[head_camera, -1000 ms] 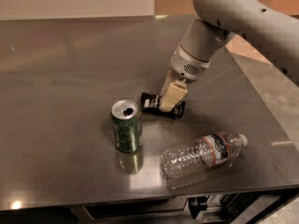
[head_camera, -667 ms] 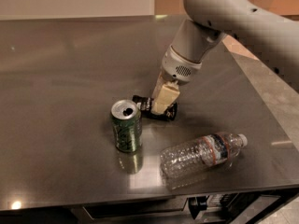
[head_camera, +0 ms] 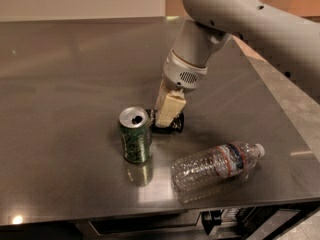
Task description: Move rxbar chocolate near green can
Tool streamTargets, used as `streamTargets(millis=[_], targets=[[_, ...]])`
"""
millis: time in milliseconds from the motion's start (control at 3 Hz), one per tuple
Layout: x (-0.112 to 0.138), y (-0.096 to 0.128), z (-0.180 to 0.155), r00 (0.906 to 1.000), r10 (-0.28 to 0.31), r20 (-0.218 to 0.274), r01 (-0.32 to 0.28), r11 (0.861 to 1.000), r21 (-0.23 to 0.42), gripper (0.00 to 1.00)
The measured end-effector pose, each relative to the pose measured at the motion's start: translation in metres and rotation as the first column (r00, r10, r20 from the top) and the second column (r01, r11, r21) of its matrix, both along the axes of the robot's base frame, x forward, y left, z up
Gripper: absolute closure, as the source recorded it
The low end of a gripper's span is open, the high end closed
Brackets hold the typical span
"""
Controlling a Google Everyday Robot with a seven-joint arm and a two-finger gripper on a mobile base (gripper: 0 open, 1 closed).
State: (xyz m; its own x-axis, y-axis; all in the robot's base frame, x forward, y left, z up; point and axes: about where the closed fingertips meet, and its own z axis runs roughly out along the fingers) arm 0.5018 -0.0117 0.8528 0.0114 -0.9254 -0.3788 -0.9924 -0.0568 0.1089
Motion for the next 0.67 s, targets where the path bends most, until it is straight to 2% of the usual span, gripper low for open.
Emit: streamTargets(millis=[333, 667], targets=[[-0.0072, 0.0047, -0.0003, 0.9995, 0.030, -0.003, -0.030, 0.999, -0.014, 0.61], [-0.0062, 0.0062, -0.0003, 0.9996, 0.029, 0.002, -0.029, 1.000, -0.011, 0.38]])
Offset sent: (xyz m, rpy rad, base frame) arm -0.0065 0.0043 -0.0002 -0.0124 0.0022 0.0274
